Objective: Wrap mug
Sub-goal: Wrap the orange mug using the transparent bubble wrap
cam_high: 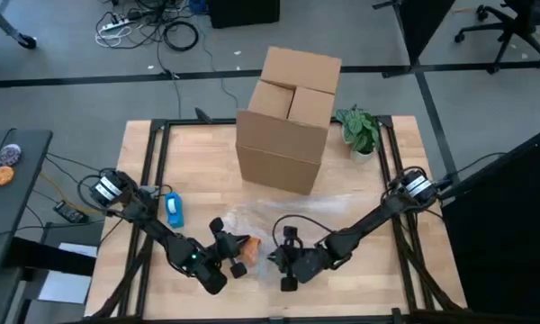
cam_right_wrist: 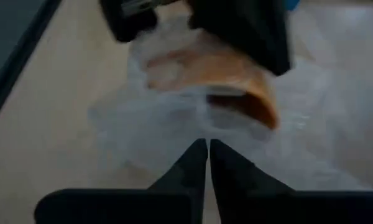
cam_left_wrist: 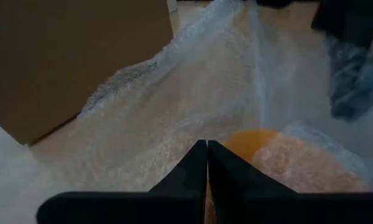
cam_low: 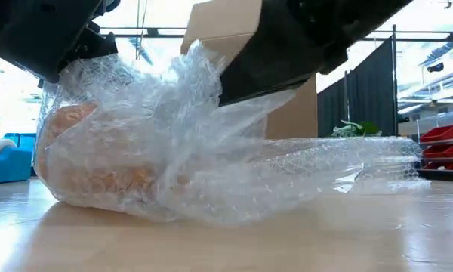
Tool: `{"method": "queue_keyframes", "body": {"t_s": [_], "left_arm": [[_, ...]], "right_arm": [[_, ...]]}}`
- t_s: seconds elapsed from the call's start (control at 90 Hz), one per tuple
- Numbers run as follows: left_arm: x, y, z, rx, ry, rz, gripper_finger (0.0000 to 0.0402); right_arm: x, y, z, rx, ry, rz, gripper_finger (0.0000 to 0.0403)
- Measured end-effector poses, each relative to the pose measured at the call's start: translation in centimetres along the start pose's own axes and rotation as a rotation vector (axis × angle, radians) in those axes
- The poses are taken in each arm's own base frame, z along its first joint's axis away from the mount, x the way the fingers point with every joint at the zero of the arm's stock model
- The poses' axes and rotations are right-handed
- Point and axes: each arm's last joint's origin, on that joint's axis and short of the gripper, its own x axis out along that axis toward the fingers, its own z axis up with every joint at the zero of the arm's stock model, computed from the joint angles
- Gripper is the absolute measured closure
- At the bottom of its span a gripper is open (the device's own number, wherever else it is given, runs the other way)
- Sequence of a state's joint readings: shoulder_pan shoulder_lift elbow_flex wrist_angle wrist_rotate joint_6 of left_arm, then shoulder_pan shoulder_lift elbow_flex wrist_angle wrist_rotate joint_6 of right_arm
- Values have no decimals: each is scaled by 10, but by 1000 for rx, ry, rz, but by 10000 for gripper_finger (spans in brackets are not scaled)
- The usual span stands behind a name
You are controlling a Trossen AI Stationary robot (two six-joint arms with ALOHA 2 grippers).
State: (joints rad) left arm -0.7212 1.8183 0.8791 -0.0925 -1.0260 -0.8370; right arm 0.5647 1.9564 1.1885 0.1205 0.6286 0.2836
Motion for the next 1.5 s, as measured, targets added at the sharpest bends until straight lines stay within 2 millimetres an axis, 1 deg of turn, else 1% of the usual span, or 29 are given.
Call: {"method": "queue_keyframes", "body": {"t_s": [0.078,0.2,0.333,0.411,0.522,0.622,0.733,0.911,1.0,1.167,1.389,1.5], "left_arm": [[0,0,0,19,0,-1,402],[0,0,0,23,-1,-1,402],[0,0,0,18,-2,-3,402],[0,-1,0,16,-1,-8,402],[-1,-1,0,20,0,-8,402],[0,-1,1,7,2,-16,402],[0,-2,1,-2,7,-26,402],[0,-2,1,-4,16,-35,402],[0,-2,1,-4,17,-36,402],[0,-2,1,1,18,-36,402],[0,-2,1,14,20,-37,402],[0,-2,1,23,20,-38,402]], "right_arm": [[8,-1,-4,10,-10,-31,403],[45,-6,-23,55,-52,-36,403],[84,-8,-32,151,-268,28,403],[102,-9,-41,212,-387,90,403],[116,-13,-51,310,-488,198,403],[118,-16,-64,368,-446,218,403],[111,-16,-70,368,-419,223,403],[90,-12,-70,365,-378,204,403],[76,-12,-65,348,-345,180,403],[45,-15,-58,303,-237,125,403],[-9,-23,-36,236,-150,83,403],[-25,-28,-36,215,-79,41,403]]}}
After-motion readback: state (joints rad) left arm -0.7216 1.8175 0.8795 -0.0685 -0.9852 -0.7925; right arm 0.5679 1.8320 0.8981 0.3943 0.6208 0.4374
